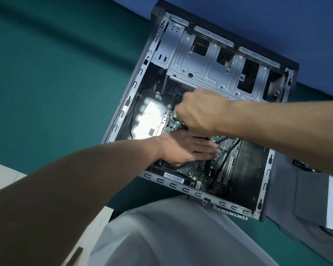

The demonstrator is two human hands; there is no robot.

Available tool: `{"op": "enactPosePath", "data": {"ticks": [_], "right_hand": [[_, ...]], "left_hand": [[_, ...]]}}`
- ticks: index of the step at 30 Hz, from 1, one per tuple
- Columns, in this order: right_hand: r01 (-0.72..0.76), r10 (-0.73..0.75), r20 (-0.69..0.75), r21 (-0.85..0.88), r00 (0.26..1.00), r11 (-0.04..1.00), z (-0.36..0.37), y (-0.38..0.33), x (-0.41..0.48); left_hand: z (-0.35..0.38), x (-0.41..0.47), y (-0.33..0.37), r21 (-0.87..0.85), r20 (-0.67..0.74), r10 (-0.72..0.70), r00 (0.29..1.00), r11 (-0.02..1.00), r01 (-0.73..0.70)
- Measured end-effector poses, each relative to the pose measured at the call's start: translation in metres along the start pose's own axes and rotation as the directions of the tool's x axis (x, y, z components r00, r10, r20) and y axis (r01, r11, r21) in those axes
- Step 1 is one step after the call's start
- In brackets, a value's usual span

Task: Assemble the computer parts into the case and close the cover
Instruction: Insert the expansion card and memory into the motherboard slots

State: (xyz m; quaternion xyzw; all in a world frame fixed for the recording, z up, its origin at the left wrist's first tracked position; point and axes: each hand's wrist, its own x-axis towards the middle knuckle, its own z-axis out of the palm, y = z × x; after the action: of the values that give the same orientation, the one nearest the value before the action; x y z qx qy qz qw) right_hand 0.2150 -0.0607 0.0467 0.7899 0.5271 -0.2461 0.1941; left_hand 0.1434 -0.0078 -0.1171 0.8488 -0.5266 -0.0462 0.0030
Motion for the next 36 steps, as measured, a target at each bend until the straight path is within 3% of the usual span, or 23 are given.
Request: {"op": "enactPosePath", "data": {"ticks": [2,4,7,9,11,14,17,19,21,22,24,26,28,29,30,31,32,34,36], "right_hand": [[-0.322,0.303,0.112,0.236,0.946,0.917,0.002,0.001,0.008],[-0.422,0.353,0.246,0.341,0.903,0.84,-0.002,0.006,0.01],[-0.337,0.235,0.34,0.28,0.911,0.899,-0.004,0.012,0.0],[-0.091,0.064,0.276,0.088,0.959,0.992,0.0,0.015,-0.012],[0.192,-0.168,0.137,-0.19,0.976,0.963,0.004,0.022,-0.017],[0.305,-0.305,0.057,-0.355,0.951,0.884,0.005,0.03,-0.018],[0.211,-0.208,0.035,-0.213,0.977,0.954,0.006,0.017,-0.01],[-0.055,0.048,0.075,0.099,0.996,0.994,0.003,0.011,0.002],[-0.321,0.247,0.237,0.357,0.94,0.878,-0.002,0.011,0.008],[-0.342,0.243,0.273,0.416,0.931,0.842,-0.006,0.011,0.009],[-0.247,0.137,0.296,0.377,0.945,0.893,-0.015,0.005,0.006],[-0.109,0.048,0.294,0.193,0.954,0.975,-0.019,-0.007,-0.001],[0.044,-0.021,0.214,-0.102,0.977,0.994,-0.018,-0.013,-0.005],[0.121,-0.085,0.155,-0.241,0.984,0.963,-0.018,-0.014,-0.007],[0.188,-0.162,0.107,-0.309,0.981,0.932,-0.017,-0.014,-0.009],[0.232,-0.22,0.075,-0.299,0.973,0.926,-0.014,-0.011,-0.01],[0.242,-0.233,0.066,-0.24,0.97,0.94,-0.013,-0.009,-0.01],[0.135,-0.133,0.055,-0.048,0.99,0.99,-0.009,-0.007,-0.006],[-0.107,0.094,0.078,0.186,0.993,0.977,-0.011,-0.006,0.0]], "left_hand": [[0.001,-0.001,0.0,0.017,-0.029,0.004,1.0,1.0,-0.004],[0.0,-0.002,0.001,-0.019,-0.063,-0.009,0.998,1.0,0.008],[0.0,-0.001,0.0,-0.064,-0.091,0.002,0.996,0.998,-0.008],[0.001,-0.001,0.0,-0.061,-0.111,0.001,0.994,0.998,-0.008],[0.001,-0.001,0.001,-0.068,-0.135,-0.005,0.991,0.998,-0.004],[-0.003,-0.001,0.001,-0.089,-0.17,-0.016,0.985,0.996,0.001],[-0.006,-0.001,-0.001,-0.141,-0.104,-0.014,0.994,0.99,-0.001],[-0.007,-0.002,-0.001,-0.113,-0.059,-0.013,0.998,0.994,0.006],[-0.006,-0.002,-0.001,-0.072,-0.055,0.001,0.998,0.997,-0.005],[-0.005,-0.003,0.0,-0.056,-0.053,0.005,0.999,0.998,-0.008],[-0.001,-0.001,-0.001,-0.007,-0.011,0.015,1.0,1.0,-0.015],[0.0,0.0,-0.001,0.009,0.01,0.031,0.999,0.999,-0.031],[-0.014,-0.003,0.002,-0.033,-0.098,0.02,0.995,0.999,-0.024],[-0.016,-0.007,0.004,-0.077,-0.19,-0.032,0.981,0.997,0.018],[-0.011,-0.013,0.005,-0.124,-0.278,-0.17,0.946,0.982,0.14],[-0.008,-0.018,0.006,-0.162,-0.311,-0.304,0.9,0.951,0.265],[-0.009,-0.021,0.003,-0.059,-0.217,-0.241,0.946,0.97,0.234],[0.001,-0.011,0.001,0.108,-0.018,0.041,0.999,0.993,-0.039],[0.009,-0.001,0.002,0.11,0.058,0.059,0.997,0.992,-0.065]]}}
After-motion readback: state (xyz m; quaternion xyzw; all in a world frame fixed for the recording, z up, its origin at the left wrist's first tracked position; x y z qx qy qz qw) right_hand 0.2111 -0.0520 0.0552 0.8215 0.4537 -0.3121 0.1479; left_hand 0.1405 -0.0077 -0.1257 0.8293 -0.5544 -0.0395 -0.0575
